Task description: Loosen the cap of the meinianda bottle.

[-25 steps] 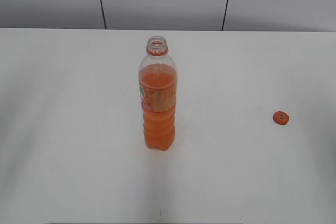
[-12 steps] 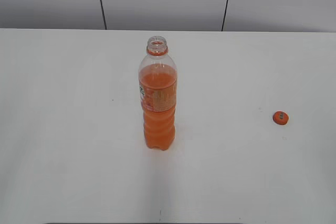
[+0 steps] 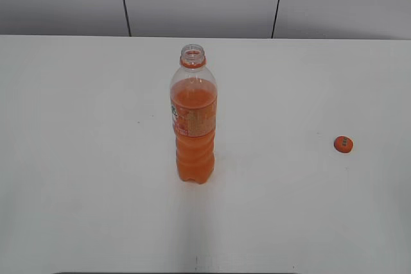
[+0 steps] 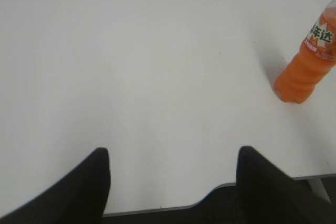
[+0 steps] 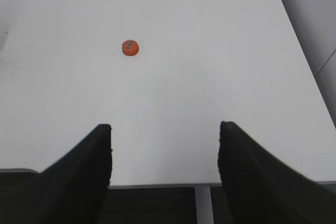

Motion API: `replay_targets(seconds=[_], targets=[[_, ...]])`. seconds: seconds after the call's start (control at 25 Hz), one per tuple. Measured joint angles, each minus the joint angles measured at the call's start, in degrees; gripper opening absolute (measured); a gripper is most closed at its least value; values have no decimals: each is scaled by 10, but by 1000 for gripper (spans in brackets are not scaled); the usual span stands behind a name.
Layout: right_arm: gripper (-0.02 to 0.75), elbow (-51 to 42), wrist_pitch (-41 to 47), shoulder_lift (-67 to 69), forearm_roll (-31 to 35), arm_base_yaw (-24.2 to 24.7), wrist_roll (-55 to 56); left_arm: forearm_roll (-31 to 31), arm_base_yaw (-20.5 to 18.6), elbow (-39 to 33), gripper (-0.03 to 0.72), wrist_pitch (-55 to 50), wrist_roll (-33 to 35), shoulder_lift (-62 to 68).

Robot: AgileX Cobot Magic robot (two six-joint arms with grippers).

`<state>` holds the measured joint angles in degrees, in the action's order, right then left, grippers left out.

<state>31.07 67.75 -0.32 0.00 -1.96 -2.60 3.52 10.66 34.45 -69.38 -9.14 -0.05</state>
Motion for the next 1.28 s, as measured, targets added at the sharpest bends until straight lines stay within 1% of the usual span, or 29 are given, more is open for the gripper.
replay_targets(seconds=[0.12,0.32,0.76,0.84,1.08,1.28], targets=[[480,-14,-35,-1,0,0,-2,-2,0,-16,458,15,3,0],[480,-19,-44,-1,0,0,-4,-3,0,-37,457,69,5,-3],[480,-19,-45,-1,0,0,-4,-5,0,-38,456,77,6,-3],[480,-19,-45,-1,0,0,-4,-5,-8,-38,456,78,6,-3],[480,-19,-46,-1,0,0,-5,-6,-57,-38,456,78,6,-3],[480,-19,-46,-1,0,0,-5,-7,-62,-38,456,78,6,-3]])
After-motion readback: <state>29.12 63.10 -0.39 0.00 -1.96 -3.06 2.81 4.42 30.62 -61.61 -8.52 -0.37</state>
